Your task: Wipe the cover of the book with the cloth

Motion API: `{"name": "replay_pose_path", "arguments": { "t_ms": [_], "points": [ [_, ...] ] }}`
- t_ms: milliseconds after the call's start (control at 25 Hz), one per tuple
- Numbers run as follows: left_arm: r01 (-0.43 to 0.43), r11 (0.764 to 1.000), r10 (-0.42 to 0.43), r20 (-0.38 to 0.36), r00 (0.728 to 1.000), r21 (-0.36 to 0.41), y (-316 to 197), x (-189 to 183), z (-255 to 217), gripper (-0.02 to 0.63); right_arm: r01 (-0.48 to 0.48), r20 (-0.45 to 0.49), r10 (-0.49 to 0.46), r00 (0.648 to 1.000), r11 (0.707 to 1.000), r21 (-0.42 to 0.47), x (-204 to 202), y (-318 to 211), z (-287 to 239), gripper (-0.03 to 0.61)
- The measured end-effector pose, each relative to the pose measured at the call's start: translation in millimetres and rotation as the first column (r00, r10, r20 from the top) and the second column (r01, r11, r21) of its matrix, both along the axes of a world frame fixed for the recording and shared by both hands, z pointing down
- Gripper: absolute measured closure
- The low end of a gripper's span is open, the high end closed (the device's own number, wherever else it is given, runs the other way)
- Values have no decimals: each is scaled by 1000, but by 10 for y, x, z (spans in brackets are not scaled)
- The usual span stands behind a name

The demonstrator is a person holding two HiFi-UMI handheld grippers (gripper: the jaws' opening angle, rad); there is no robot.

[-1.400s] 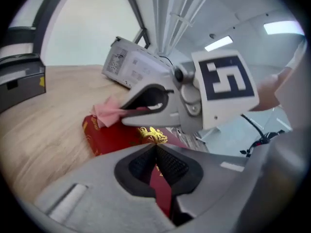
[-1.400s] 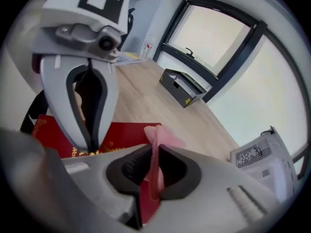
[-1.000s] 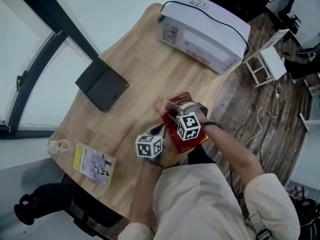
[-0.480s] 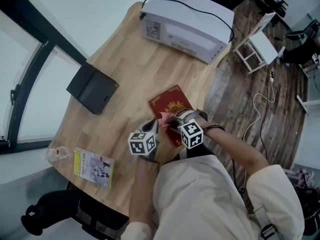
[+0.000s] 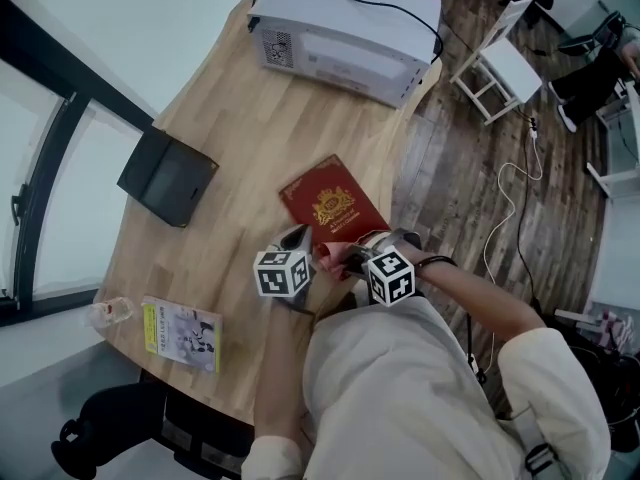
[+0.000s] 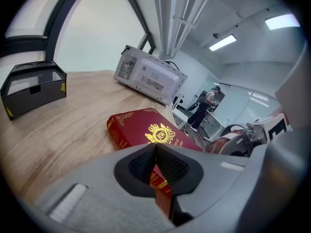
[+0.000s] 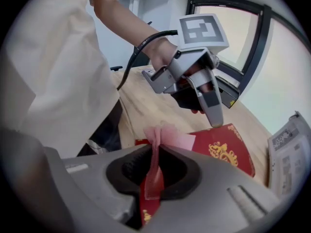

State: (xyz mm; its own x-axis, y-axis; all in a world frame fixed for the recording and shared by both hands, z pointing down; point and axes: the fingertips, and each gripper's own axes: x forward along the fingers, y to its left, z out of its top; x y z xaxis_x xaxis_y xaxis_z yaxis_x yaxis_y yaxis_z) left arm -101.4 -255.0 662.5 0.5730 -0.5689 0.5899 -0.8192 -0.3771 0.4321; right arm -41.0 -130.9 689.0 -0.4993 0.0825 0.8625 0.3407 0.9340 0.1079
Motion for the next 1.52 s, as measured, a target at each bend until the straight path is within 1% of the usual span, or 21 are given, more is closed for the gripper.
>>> {"name": "replay_pose_path", "arguments": {
  "t_ms": [160, 240, 320, 360, 440, 480, 520, 560, 600, 680, 800, 840, 920, 1040, 1120, 1240, 1280, 1320, 1440, 1480, 1520],
  "points": [
    [-45, 999, 45, 3, 999, -1, -25, 192, 32, 606, -9, -31, 4, 1000, 990, -142, 131, 364, -54, 535],
    [-68, 998, 68, 16, 998, 8, -53, 266, 36, 606, 7, -57, -21, 998, 972, -233, 186, 559, -95, 535],
    [-91, 996, 90, 35, 995, 26, -82, 333, 26, 606, 9, -60, -31, 998, 942, -334, 200, 708, -176, 535],
    [-102, 994, 100, 43, 994, 38, -95, 368, 13, 606, -7, -45, -11, 999, 925, -380, 179, 734, -236, 535],
    [-121, 992, 118, 67, 991, 48, -104, 435, 27, 606, -89, -3, 98, 995, 898, -431, 105, 639, -327, 535],
    [-126, 991, 123, 85, 989, 35, -93, 451, 81, 606, -159, 11, 181, 983, 890, -428, 77, 524, -327, 535],
    [-127, 992, 125, 102, 987, 13, -73, 453, 162, 606, -239, 19, 271, 962, 878, -414, 67, 389, -294, 535],
    [-125, 992, 125, 105, 987, -9, -58, 446, 237, 604, -318, 21, 356, 934, 858, -402, 77, 260, -238, 535],
    [-118, 993, 119, 90, 989, -20, -59, 434, 278, 606, -383, 21, 427, 904, 832, -402, 105, 157, -174, 535],
    [-104, 994, 105, 54, 993, -27, -89, 416, 280, 606, -470, 16, 525, 851, 775, -421, 212, 26, -65, 535],
    [-122, 992, 123, 65, 990, -20, -88, 432, 274, 606, -539, 23, 607, 794, 721, -437, 422, -79, -6, 535],
    [-124, 992, 125, 67, 990, -18, -85, 432, 276, 606, -556, 22, 625, 780, 710, -432, 493, -113, -11, 535],
    [-123, 992, 124, 73, 990, -15, -83, 427, 279, 606, -584, 16, 647, 763, 699, -412, 647, -191, -5, 535],
    [-141, 990, 141, 115, 983, -7, -74, 441, 287, 606, -617, 7, 672, 741, 685, -387, 909, -333, 18, 535],
    [-145, 989, 144, 124, 982, 0, -81, 449, 287, 606, -638, 5, 689, 725, 674, -372, 1075, -448, 12, 535],
    [-143, 990, 142, 114, 983, 0, -79, 449, 283, 607, -658, -16, 693, 721, 677, -330, 1321, -594, 8, 535],
    [-142, 990, 141, 111, 984, 1, -78, 449, 282, 607, -672, -31, 696, 718, 680, -294, 1426, -671, 22, 534],
    [-142, 990, 141, 111, 984, 2, -80, 450, 282, 606, -692, -52, 702, 710, 682, -234, 1554, -775, 45, 535],
    [-139, 990, 137, 112, 984, 7, -85, 451, 284, 606, -721, -111, 717, 689, 693, 4, 1939, -1144, 77, 535],
    [-138, 990, 136, 112, 984, 8, -85, 449, 284, 607, -719, -102, 719, 687, 694, 48, 1978, -1250, 26, 535],
    [-136, 991, 135, 111, 985, 9, -88, 448, 285, 606, -722, -70, 725, 685, 689, 67, 1951, -1352, -63, 535]
  ]
}}
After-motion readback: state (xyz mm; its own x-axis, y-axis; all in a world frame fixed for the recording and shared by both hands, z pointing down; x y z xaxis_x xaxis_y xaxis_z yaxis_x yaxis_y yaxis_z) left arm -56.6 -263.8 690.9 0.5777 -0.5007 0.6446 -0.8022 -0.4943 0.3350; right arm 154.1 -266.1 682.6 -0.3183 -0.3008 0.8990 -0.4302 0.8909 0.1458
